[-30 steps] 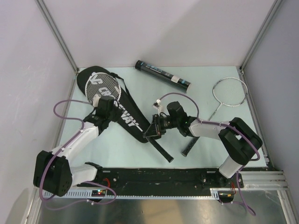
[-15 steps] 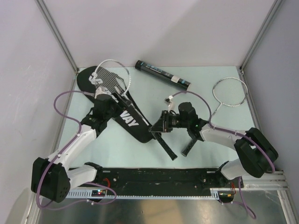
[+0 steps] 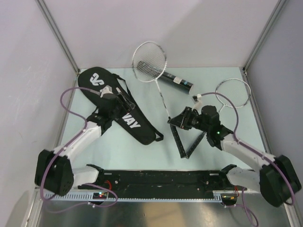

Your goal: Pack up the badminton gear

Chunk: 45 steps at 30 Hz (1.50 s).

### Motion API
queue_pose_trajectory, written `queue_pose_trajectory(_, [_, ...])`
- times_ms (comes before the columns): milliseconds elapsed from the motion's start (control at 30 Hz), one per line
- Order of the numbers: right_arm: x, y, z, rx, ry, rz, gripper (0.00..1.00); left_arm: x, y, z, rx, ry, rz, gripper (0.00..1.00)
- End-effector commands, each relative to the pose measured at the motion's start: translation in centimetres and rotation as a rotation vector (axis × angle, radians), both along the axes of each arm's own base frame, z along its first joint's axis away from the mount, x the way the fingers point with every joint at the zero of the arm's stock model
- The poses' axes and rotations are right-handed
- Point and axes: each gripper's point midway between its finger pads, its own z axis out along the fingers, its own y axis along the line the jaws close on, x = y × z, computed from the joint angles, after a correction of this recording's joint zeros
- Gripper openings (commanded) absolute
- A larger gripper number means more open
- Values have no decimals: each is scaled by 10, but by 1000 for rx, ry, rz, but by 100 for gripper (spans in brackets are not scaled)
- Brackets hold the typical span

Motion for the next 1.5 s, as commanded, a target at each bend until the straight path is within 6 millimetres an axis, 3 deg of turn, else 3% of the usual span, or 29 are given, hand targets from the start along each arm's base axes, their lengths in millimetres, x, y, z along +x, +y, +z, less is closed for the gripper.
queue_pose_trajectory(0, [14,-38,23,-42,-128,-188,0,18,-2,-13,101,36,34,69])
queue_pose_trajectory(200, [11,-79,36,-80,-203,-364,0,20,-34,-33,200,96,16,65])
queue_pose_trajectory(367, [4,-101,45,-87,-240,-442,0,2,-68,-43,320,95,-76,62])
queue_pose_trajectory(667, [-9,-116,49,-104,-263,-466,0,-21,-106,-87,396,185,-153,62])
queue_pose_trajectory(800, [-13,-120,50,-111,-274,-472,0,-37,-113,-113,379,266,-186,61])
queue_pose_trajectory(900, [-15,-124,52,-118,-287,-481,0,-57,-108,-125,374,316,-199,60])
queue_pose_trajectory(1067, [-18,-128,51,-123,-287,-488,0,-101,-83,-141,340,426,-177,59])
queue_pose_trajectory(1267, [-18,-127,56,-109,-299,-484,0,-145,-27,-141,384,515,-66,56])
queue_pose_trajectory(1333, [-18,-126,57,-104,-300,-481,0,-147,-12,-130,395,492,-11,57])
queue_pose_trajectory(1467, [-18,-124,56,-99,-295,-470,0,-116,12,-93,486,316,68,59])
